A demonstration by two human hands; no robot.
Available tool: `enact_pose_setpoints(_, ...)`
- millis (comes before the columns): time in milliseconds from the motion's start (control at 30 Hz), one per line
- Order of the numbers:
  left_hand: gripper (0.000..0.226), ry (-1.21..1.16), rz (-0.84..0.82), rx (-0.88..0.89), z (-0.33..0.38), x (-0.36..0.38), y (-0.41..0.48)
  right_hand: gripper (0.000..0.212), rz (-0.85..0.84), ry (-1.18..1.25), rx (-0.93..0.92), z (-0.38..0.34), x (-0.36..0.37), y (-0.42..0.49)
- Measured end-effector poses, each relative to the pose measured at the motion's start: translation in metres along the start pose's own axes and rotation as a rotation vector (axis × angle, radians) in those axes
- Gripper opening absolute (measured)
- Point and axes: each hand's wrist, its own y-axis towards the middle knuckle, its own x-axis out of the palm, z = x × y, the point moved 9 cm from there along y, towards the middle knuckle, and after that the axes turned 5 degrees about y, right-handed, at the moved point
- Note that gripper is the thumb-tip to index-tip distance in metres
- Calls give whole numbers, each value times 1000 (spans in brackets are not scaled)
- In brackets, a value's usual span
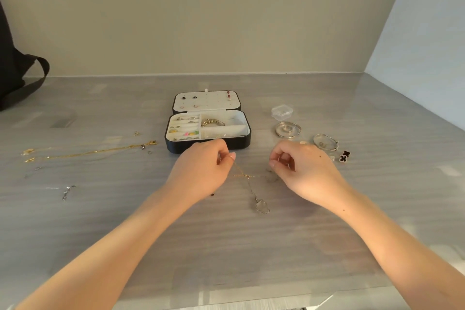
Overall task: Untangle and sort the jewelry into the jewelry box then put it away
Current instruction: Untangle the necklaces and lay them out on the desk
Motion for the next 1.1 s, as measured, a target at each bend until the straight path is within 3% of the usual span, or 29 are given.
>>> enact_pose_setpoints(167,26,-36,-36,-32,-3,1,0,6,10,-72,-60,-4,1,-5)
enact_pose_setpoints(300,25,-79,-89,-64,-4,4,0,5,123,-123,-139,-9,-5,-7)
enact_pose_setpoints(467,25,-138,-163,-90,-6,9,0,20,178,-38,-204,-19,-7,-10)
enact_pose_setpoints(767,25,-226,-212,-106,-7,11,-1,31,-4,47,-320,-41,14,-17)
enact_pose_setpoints(867,25,-277,-239,-112,-5,13,-1,29,4,40,-320,-46,17,-16)
enact_pose_setpoints(1000,25,-293,-243,-103,-4,12,-1,20,55,24,-269,-45,14,-12)
enact_pose_setpoints(1100,24,-301,-240,-66,0,10,-2,26,-64,28,-170,-37,22,-3)
